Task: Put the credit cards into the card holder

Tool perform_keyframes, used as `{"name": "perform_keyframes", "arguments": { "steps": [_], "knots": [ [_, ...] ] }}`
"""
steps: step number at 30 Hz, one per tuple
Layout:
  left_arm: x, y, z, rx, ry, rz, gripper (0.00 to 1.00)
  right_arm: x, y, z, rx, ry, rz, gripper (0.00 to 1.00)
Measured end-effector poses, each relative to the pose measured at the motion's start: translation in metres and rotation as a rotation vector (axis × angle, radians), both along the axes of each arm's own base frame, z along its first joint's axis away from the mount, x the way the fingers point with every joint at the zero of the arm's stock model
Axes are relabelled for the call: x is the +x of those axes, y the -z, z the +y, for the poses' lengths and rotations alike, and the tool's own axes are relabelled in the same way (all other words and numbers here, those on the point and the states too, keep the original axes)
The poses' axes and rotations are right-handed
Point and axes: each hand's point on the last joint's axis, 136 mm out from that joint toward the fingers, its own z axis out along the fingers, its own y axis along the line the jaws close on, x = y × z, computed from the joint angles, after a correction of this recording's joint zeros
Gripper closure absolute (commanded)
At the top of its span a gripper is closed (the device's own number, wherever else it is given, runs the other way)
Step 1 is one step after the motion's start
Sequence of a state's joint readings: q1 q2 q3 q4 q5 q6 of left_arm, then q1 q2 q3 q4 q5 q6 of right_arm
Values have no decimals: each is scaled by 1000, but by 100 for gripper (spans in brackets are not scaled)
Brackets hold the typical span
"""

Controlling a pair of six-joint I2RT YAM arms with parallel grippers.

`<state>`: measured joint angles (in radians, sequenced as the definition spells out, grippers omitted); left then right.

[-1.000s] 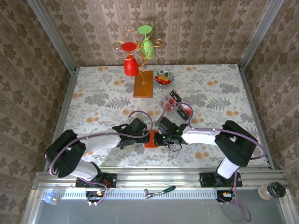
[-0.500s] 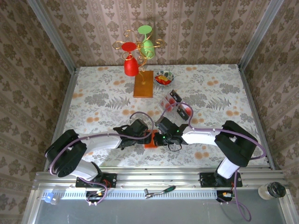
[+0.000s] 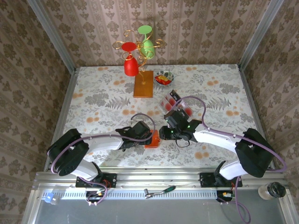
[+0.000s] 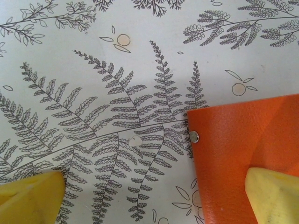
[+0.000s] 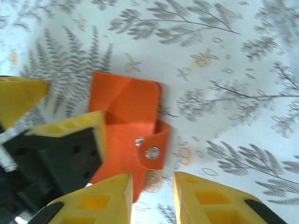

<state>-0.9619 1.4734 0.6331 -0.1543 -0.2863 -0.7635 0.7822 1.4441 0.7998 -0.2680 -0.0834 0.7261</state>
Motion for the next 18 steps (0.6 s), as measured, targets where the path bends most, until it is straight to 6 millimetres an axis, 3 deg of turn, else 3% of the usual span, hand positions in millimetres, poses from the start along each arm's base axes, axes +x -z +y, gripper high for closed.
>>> {"name": "perform_keyframes", "arguments": {
  "steps": [9, 18],
  "knots": [
    [0, 0, 0, 0, -3, -9, 0, 4, 20, 5, -92, -43, 63, 66],
    [0, 1, 0, -3, -6, -13, 0, 7, 23, 21, -112, -84, 69, 63]
  ]
}}
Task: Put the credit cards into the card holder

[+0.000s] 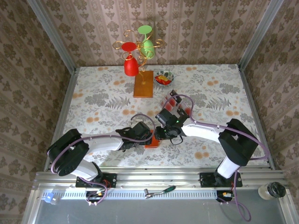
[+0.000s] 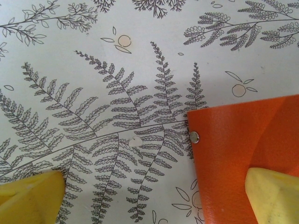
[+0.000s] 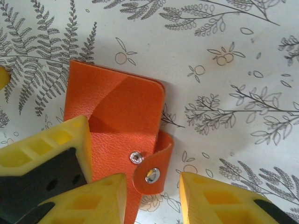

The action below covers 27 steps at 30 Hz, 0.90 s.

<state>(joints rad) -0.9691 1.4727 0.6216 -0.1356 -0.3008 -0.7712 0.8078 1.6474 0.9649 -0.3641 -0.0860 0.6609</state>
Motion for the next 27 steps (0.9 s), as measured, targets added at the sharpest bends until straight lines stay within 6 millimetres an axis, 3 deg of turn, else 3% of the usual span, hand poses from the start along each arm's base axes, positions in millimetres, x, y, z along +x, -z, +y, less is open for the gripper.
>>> {"name": "perform_keyframes", "arguments": {
  "steps": [8, 15, 27],
  "knots": [
    [0, 0, 0, -3, 0, -3, 0, 3, 8, 5, -29, -11, 22, 64],
    [0, 0, 0, -1, 0, -9, 0, 1, 13, 2, -52, -17, 35, 79],
    [0, 0, -1, -1, 0, -11, 0, -1, 14, -2, -68, -18, 38, 78]
  ]
}}
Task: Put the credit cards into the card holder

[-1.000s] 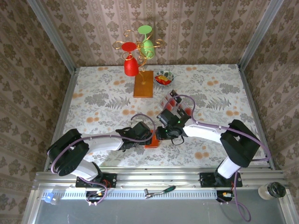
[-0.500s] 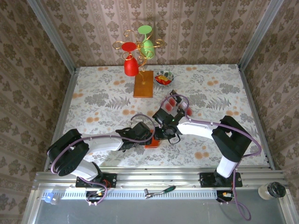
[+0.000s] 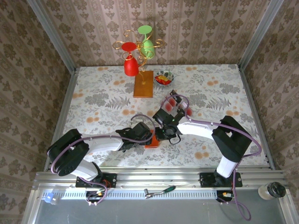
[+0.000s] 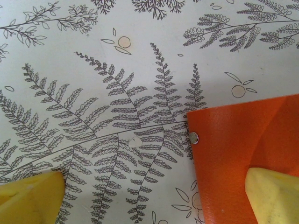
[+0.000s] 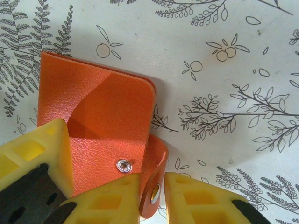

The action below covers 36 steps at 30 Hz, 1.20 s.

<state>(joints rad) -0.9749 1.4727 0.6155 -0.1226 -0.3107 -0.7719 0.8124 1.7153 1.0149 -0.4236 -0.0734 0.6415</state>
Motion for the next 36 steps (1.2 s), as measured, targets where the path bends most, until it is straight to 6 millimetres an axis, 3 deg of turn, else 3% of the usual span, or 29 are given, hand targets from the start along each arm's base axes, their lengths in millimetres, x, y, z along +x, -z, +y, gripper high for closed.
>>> {"name": "perform_keyframes", "arguments": {
  "steps": [24, 31, 36],
  "knots": [
    [0, 0, 0, -1, -3, 0, 0, 3, -7, -1, 2, 0, -26, 86],
    [0, 0, 0, -1, -3, 0, 0, 3, -7, -2, 0, -6, -26, 100],
    [0, 0, 0, -1, -3, 0, 0, 2, -8, 1, 19, -10, -21, 100]
  ]
}}
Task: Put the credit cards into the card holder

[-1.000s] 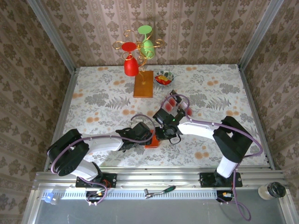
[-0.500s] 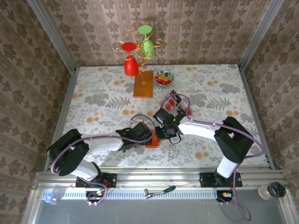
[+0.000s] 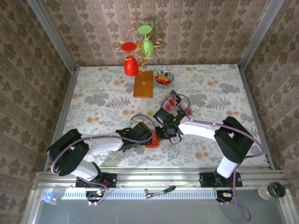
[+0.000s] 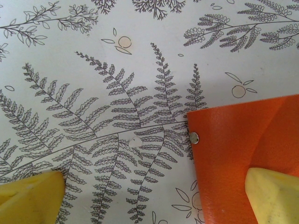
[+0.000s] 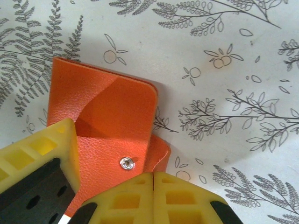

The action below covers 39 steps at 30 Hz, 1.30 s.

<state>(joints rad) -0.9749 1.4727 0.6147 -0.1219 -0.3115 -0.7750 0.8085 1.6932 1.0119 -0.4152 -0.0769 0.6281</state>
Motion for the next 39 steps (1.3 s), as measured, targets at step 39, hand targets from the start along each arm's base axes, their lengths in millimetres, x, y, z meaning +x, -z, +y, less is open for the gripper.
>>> {"name": "perform_keyframes", "arguments": {
  "steps": [39],
  "knots": [
    [0, 0, 0, -2, -8, 0, 0, -1, 12, 23, 118, 4, 51, 100]
  ]
}}
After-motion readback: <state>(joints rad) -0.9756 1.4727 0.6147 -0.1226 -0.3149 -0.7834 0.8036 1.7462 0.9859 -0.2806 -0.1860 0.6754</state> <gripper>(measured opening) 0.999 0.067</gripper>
